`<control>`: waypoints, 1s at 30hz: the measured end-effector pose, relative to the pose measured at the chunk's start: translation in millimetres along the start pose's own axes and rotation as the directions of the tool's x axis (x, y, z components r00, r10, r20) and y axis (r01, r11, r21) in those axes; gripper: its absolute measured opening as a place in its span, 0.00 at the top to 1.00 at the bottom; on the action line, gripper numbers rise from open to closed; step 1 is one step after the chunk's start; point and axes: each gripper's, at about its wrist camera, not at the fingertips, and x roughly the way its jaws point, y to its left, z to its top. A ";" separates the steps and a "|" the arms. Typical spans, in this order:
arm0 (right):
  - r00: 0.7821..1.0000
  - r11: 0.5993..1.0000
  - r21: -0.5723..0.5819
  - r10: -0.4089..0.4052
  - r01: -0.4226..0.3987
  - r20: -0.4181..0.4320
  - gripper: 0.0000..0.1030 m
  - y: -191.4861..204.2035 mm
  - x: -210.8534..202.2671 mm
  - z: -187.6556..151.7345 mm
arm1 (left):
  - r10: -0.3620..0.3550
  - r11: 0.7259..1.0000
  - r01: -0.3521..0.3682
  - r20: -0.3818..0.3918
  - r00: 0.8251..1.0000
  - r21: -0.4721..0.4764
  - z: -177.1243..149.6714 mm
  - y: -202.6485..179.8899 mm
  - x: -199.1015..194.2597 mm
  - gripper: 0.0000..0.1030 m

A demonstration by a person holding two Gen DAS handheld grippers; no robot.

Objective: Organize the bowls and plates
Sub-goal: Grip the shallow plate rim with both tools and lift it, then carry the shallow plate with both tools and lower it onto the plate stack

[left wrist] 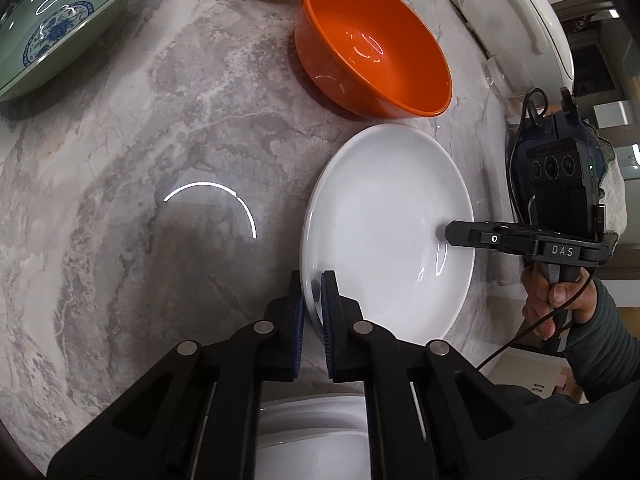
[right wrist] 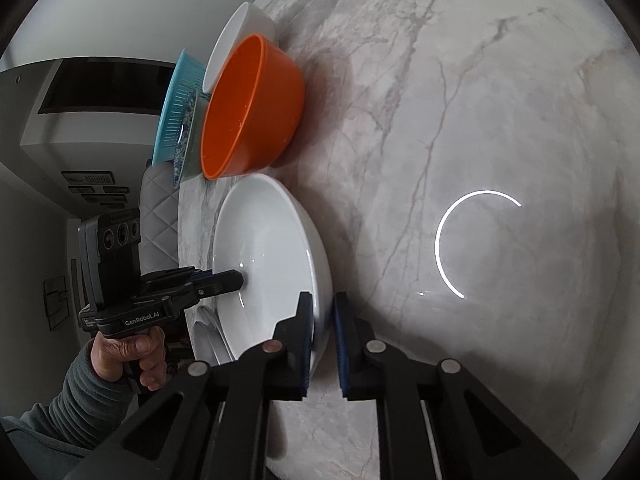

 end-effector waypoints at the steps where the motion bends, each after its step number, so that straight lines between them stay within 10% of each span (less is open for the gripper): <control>1: 1.000 1.000 0.001 -0.001 0.001 0.000 0.88 -0.3 -0.2 -0.2 | 0.007 1.000 -0.007 -0.001 1.000 0.000 0.6 0.0 -0.2 0.94; 30: 0.999 0.999 0.045 0.024 -0.025 0.022 0.88 12.6 -13.6 -7.5 | -0.018 0.999 0.019 0.027 0.999 -0.046 -18.4 -5.9 -50.7 0.94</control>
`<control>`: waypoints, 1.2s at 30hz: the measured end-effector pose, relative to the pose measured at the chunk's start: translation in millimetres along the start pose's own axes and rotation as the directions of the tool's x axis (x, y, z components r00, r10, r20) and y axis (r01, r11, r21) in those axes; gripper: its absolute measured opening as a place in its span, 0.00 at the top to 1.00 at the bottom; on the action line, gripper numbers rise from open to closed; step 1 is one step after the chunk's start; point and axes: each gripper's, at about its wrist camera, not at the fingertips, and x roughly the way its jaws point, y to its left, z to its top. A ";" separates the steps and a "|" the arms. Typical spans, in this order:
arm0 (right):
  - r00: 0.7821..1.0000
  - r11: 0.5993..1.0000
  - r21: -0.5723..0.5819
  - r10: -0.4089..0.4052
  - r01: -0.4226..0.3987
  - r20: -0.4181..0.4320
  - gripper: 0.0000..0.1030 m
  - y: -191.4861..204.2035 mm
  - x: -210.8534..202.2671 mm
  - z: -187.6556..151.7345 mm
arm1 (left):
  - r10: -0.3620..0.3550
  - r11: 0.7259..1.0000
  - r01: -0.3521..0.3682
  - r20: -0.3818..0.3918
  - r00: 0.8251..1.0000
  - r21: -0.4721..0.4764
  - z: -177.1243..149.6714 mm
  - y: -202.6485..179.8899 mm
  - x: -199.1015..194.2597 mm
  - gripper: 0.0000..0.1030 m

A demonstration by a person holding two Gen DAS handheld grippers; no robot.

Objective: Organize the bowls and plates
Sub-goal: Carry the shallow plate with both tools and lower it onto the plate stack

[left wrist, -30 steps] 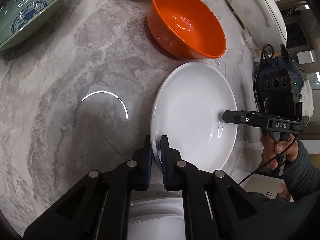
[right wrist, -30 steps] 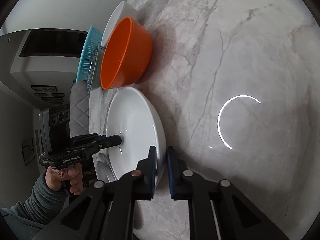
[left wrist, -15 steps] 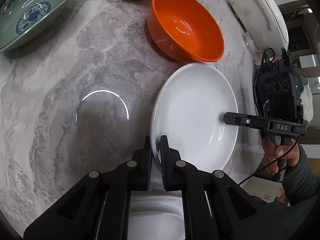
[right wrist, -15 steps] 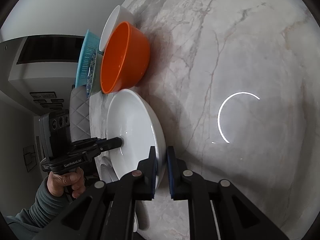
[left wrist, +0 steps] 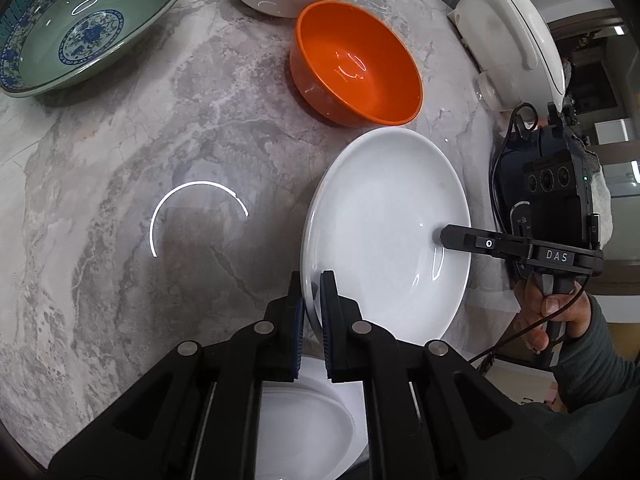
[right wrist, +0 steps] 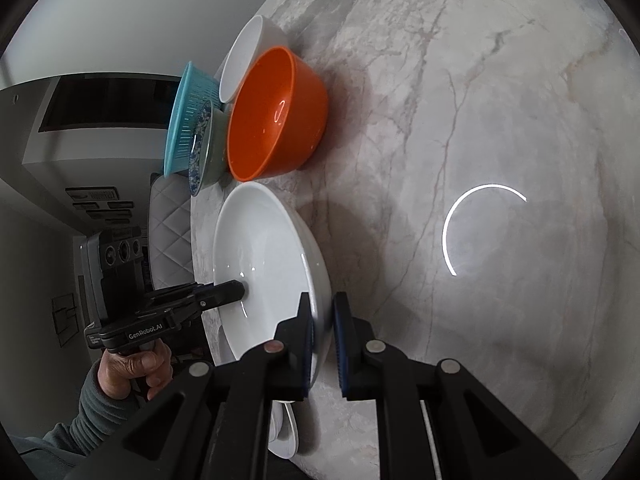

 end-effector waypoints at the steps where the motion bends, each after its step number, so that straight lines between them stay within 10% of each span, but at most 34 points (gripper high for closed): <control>1: 1.000 1.000 -0.002 0.001 -0.001 0.000 0.88 1.5 -1.1 -1.0 | -0.001 1.000 0.001 0.003 1.000 -0.002 -2.7 0.0 -3.0 0.94; 36: 0.985 0.989 -0.151 -0.021 -0.006 -0.172 0.88 106.1 92.3 -83.6 | 0.001 0.982 0.012 0.072 0.997 -0.186 -207.3 80.2 -103.1 0.94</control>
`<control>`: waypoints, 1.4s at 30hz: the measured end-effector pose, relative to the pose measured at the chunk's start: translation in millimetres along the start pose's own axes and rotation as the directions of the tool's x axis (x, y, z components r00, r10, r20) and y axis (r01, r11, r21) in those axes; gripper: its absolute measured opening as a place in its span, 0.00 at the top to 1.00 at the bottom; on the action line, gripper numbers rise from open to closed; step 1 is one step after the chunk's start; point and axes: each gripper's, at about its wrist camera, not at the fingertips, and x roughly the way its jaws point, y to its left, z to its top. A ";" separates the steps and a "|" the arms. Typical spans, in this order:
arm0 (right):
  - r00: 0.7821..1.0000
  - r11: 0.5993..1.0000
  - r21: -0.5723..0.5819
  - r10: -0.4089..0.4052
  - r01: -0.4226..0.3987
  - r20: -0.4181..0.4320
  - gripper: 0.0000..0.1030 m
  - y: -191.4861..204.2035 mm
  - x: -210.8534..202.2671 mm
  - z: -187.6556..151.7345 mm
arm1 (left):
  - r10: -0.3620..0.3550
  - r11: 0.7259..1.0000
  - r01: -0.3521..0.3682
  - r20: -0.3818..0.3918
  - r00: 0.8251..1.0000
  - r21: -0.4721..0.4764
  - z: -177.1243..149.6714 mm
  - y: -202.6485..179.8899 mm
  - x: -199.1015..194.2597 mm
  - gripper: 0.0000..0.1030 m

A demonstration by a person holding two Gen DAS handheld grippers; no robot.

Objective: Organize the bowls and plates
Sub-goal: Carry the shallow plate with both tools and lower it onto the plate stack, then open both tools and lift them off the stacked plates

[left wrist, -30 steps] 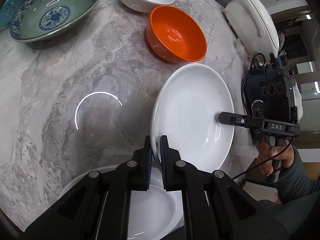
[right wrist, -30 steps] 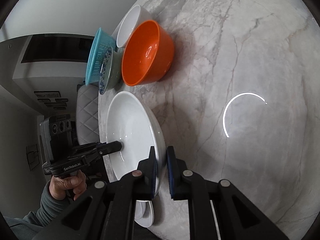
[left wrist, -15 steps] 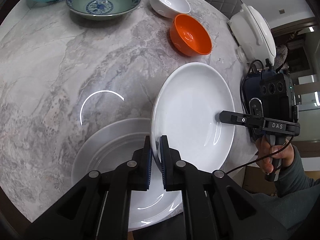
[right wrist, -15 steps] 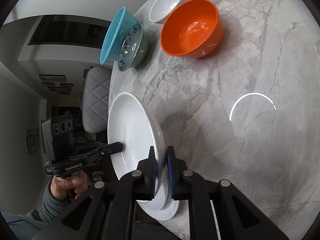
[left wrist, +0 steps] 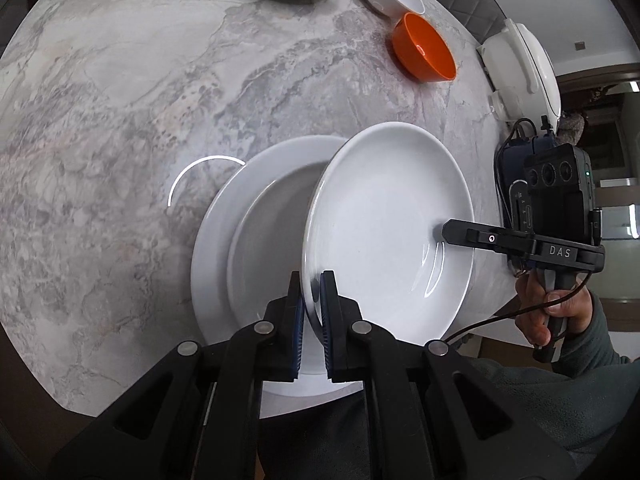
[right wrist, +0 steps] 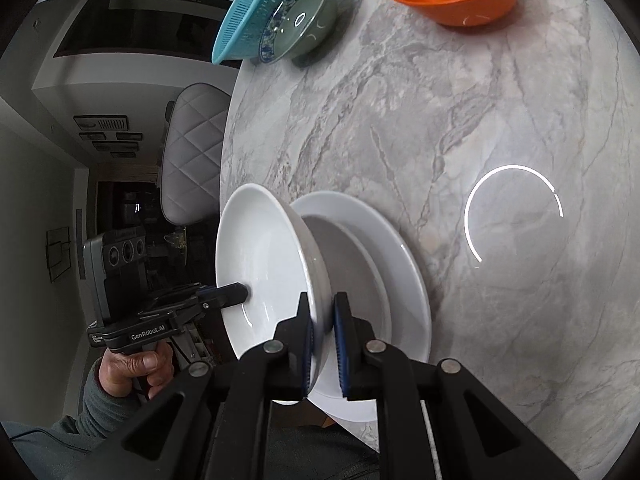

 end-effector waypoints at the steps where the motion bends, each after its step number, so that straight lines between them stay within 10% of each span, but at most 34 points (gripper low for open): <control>1: 1.000 1.000 0.002 -0.003 0.003 -0.006 0.88 0.7 3.7 -1.7 | -0.002 1.000 0.002 -0.003 1.000 -0.006 -4.8 3.7 0.8 0.94; 31: 0.967 0.963 -0.091 -0.255 0.252 -0.024 0.87 12.5 51.6 -23.5 | 0.090 0.996 -0.090 0.017 0.996 0.006 -16.9 18.9 35.3 0.92; 42: 0.939 0.931 -0.126 -0.343 0.342 0.016 0.62 32.6 55.5 -28.2 | 0.132 0.990 -0.134 0.036 0.991 0.042 -16.7 7.6 43.1 0.89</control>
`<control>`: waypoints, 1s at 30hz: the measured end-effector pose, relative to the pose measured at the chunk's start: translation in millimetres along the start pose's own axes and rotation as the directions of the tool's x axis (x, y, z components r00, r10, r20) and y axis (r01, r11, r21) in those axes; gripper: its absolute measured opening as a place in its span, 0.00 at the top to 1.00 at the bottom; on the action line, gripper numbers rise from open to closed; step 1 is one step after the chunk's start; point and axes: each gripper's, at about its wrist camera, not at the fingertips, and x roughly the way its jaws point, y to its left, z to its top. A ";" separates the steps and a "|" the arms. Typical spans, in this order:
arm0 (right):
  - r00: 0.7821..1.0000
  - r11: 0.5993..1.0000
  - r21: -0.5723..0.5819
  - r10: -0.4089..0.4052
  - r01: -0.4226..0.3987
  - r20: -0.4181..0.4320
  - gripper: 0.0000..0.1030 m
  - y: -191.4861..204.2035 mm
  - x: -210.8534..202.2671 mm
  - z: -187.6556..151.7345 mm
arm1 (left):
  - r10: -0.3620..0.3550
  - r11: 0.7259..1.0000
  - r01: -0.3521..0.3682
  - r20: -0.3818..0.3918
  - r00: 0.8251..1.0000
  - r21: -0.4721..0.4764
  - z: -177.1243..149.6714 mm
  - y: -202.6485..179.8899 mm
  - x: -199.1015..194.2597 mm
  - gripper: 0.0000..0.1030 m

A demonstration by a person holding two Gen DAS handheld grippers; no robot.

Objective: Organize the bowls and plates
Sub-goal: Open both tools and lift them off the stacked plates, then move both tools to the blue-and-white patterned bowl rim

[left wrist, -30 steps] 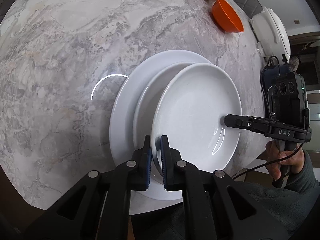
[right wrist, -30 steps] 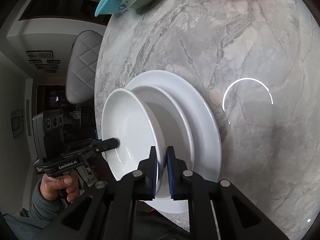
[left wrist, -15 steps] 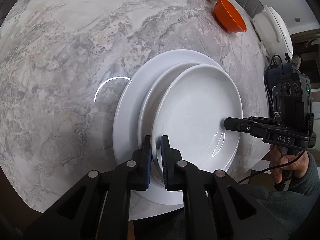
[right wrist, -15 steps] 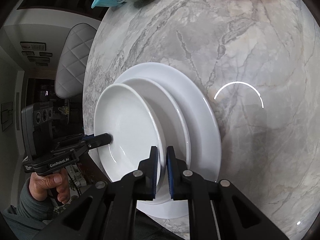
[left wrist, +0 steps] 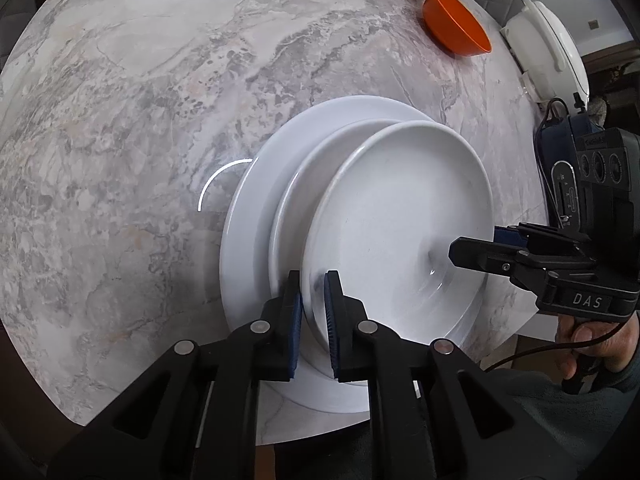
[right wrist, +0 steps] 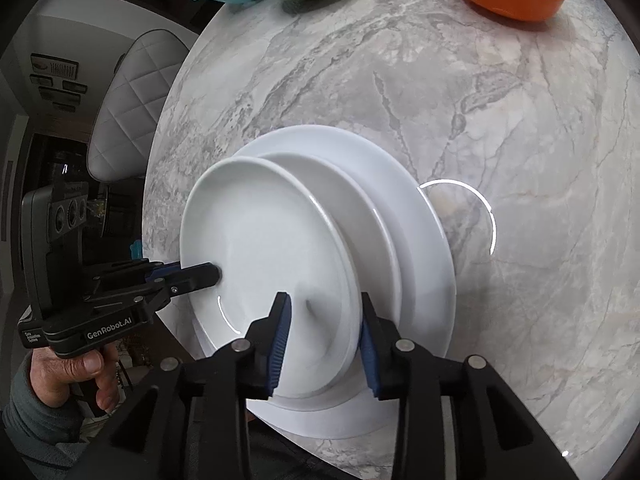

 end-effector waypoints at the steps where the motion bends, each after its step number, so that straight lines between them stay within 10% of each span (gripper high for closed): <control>1: 1.000 1.000 0.002 -0.012 0.012 0.005 0.55 1.1 -1.4 -0.3 | -0.001 1.000 0.001 0.001 1.000 0.007 0.2 -1.5 0.3 0.85; 7: 0.997 0.997 0.001 -0.071 0.071 0.015 0.45 9.5 -3.6 -1.5 | -0.043 0.997 0.043 0.014 0.999 0.057 1.0 -21.0 2.1 0.39; 15: 0.995 0.997 0.039 -0.069 0.066 0.078 0.37 9.4 -27.0 -9.1 | -0.039 0.997 0.034 0.086 0.996 0.063 -4.7 -31.1 -21.7 0.04; 24: 0.940 0.992 0.077 0.073 -0.104 0.334 0.20 -15.5 -107.5 11.2 | 0.005 0.998 -0.028 0.339 0.941 0.063 32.5 -2.7 -95.4 0.00; 30: 0.886 0.979 0.030 0.167 -0.199 0.433 0.20 -28.8 -159.7 73.4 | 0.041 0.998 -0.023 0.337 0.941 -0.056 118.6 33.9 -119.7 0.01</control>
